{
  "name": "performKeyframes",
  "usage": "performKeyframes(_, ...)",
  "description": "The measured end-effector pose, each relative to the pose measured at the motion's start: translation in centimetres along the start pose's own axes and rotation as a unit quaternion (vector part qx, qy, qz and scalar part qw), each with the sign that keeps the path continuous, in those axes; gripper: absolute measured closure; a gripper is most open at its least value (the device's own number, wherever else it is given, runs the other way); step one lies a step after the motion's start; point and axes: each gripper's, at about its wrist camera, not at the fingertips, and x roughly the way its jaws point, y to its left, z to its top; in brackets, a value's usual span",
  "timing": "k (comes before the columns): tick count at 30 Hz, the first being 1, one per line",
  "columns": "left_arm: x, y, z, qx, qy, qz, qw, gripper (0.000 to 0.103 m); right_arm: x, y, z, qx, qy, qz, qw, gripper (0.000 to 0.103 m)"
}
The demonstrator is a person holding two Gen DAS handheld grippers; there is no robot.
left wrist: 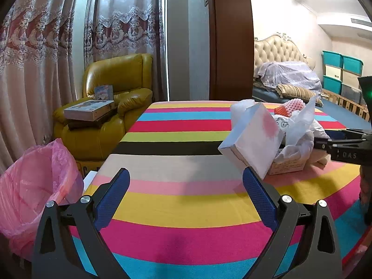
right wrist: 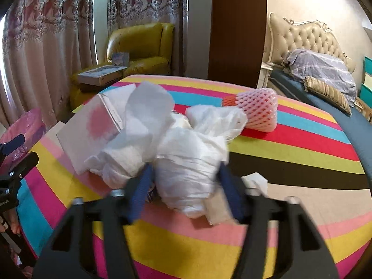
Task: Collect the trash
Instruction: 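Grasp the white plastic bag with the right tool while the left tool returns to the bed, then grasp the white folded tissue with the left tool while the right tool holds the bag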
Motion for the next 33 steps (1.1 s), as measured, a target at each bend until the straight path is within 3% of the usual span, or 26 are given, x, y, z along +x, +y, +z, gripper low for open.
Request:
performKeyframes(3,0.0,0.0,0.0,0.0,0.001,0.001,1.0,0.012,-0.8,-0.1,-0.4,0.001,-0.016,0.004,1.0,0.072)
performKeyframes(7,0.1,-0.2,0.0,0.005,0.001,0.005,1.0,0.012,-2.9,-0.6,-1.2,0.005,-0.041,0.002,0.999,0.079)
performKeyframes(12,0.1,-0.6,-0.1,0.017,0.001,0.014,0.9998,0.012,-5.9,-2.2,-2.4,0.023,-0.08,-0.009,0.996,0.08)
performKeyframes(17,0.1,-1.0,-0.2,0.028,0.0,0.02,0.9994,0.012,-7.9,-3.9,-3.9,0.034,-0.092,-0.026,0.995,0.08)
performKeyframes(25,0.5,-1.6,0.5,0.034,0.021,0.006,0.9992,0.012,-10.3,-6.8,-5.4,0.07,-0.12,-0.027,0.99,0.08)
performKeyframes(28,0.0,-3.3,0.8,0.027,0.031,-0.034,0.9986,0.012,-11.3,-7.9,-5.6,0.091,-0.132,-0.021,0.987,0.08)
performKeyframes(31,-0.5,-6.2,1.3,0.034,0.034,-0.074,0.9961,0.012,-12.9,-9.5,-5.9,0.122,-0.158,0.022,0.98,0.08)
performKeyframes(33,-0.5,-7.7,1.5,0.042,0.035,-0.087,0.9947,0.012,-14.1,-10.2,-6.2,0.122,-0.171,0.013,0.978,0.08)
